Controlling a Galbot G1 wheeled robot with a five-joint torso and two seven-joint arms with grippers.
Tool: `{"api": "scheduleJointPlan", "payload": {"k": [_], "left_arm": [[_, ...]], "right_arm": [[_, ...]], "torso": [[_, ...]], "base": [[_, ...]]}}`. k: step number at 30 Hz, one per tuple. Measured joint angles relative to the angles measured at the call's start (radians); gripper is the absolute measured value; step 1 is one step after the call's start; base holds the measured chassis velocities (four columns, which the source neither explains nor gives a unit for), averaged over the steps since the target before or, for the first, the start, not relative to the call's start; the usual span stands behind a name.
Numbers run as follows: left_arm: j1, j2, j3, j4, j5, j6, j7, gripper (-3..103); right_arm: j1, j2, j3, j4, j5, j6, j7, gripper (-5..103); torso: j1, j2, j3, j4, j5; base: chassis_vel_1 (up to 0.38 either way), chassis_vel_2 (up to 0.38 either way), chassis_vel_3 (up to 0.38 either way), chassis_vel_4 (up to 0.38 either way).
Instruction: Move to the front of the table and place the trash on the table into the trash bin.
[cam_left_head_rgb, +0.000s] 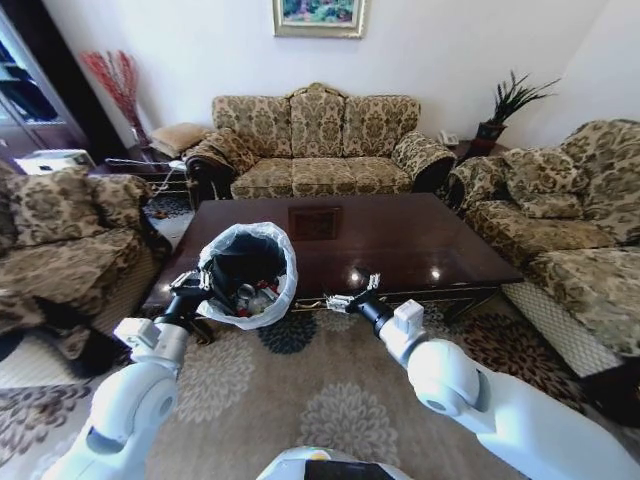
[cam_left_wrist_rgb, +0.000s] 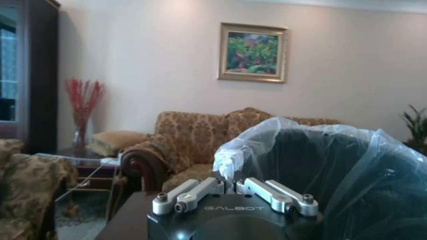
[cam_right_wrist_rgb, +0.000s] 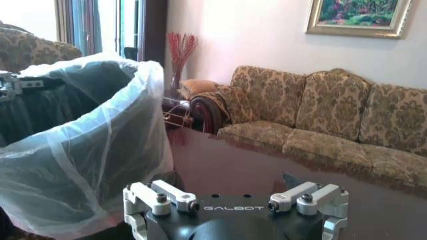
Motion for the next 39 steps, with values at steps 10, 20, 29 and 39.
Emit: {"api": "scheduleJointPlan", "payload": {"k": [10, 20, 29, 39], "left_arm": [[0.013, -0.056, -0.024, 0.011, 0.03, 0.006, -0.031, 4], [0.048, -0.063, -0.049, 0.006, 0.067, 0.013, -0.043, 4], [0.123, -0.095, -0.186, 0.015, 0.068, 0.015, -0.027, 4], [0.172, -0.222, -0.322, 0.12, 0.102, -0.035, -0.019, 4]], "right_arm": [[0.002, 0.02, 0.0, -0.037, -0.009, 0.009, 0.001, 100], [-0.008, 0.03, 0.012, -0.053, -0.015, 0.014, 0.003, 100], [-0.018, 0.041, 0.026, -0.096, -0.016, 0.023, 0.004, 100], [-0.017, 0.07, 0.015, -0.147, -0.032, 0.029, 0.0, 100]], "torso": [[0.002, -0.001, 0.001, -0.0015, 0.0016], [0.001, -0.001, 0.0, 0.0001, 0.0006], [0.001, -0.001, 0.001, -0.0011, 0.0012], [0.001, -0.001, 0.001, -0.0007, 0.0012]], "base": [[-0.047, -0.01, 0.061, -0.01], [0.042, 0.029, 0.002, 0.021], [0.0, 0.0, 0.0, 0.0], [0.0, 0.0, 0.0, 0.0]]}}
